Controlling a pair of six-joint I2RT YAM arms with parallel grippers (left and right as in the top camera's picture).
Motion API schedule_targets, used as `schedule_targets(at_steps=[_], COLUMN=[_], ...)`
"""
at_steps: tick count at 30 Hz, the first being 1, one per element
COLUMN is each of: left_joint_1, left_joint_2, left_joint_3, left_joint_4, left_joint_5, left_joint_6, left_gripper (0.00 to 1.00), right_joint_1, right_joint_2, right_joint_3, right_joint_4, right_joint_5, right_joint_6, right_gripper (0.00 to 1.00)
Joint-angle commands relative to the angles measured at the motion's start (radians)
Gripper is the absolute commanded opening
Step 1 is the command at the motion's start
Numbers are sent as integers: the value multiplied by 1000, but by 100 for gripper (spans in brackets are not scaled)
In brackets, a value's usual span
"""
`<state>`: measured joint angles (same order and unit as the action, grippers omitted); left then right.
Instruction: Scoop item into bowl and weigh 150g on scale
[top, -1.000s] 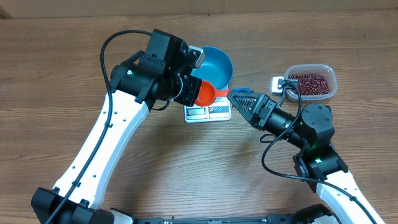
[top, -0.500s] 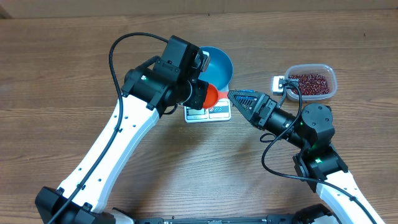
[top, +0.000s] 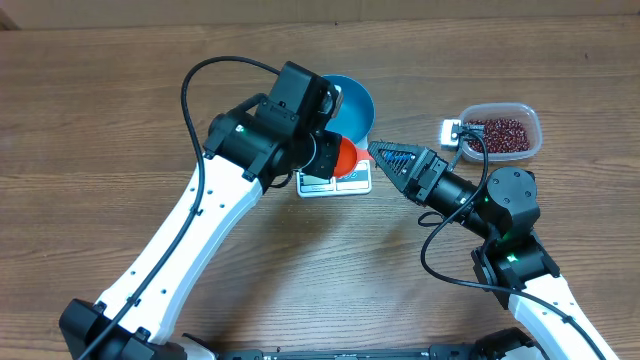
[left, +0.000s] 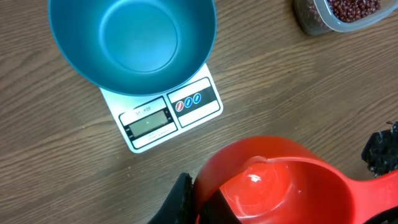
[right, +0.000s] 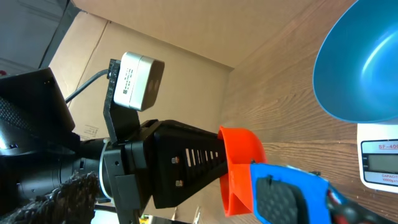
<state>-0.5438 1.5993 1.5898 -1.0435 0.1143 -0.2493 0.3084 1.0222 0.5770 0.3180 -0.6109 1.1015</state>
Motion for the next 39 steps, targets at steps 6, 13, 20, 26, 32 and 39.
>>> schedule_targets(at_steps=[6,13,20,26,32,39], left_joint_1=[-6,-7,-7,-13,-41,-61], left_joint_2=[29,29,30,30,30,30], left_joint_3=[15,15,15,15,15,15], left_joint_4=[1,2,2,2,2,2], left_joint_5=[-11,10,26,63,62,35], left_joint_6=[-29,-29,-47,-47,-45,-43], left_gripper=[4,4,4,4,4,4], right_joint_1=[6,6,6,6,6,6], right_joint_2=[2,2,2,2,2,2], right_joint_3=[25,25,25,25,25,25], right_joint_4=[-19,-35,-35,-34,-30,-24], right_joint_5=[39,61,84,87,88,87], right_joint_6=[-2,-2,-2,-2,-2,-2], right_gripper=[99,89,88,88,89,86])
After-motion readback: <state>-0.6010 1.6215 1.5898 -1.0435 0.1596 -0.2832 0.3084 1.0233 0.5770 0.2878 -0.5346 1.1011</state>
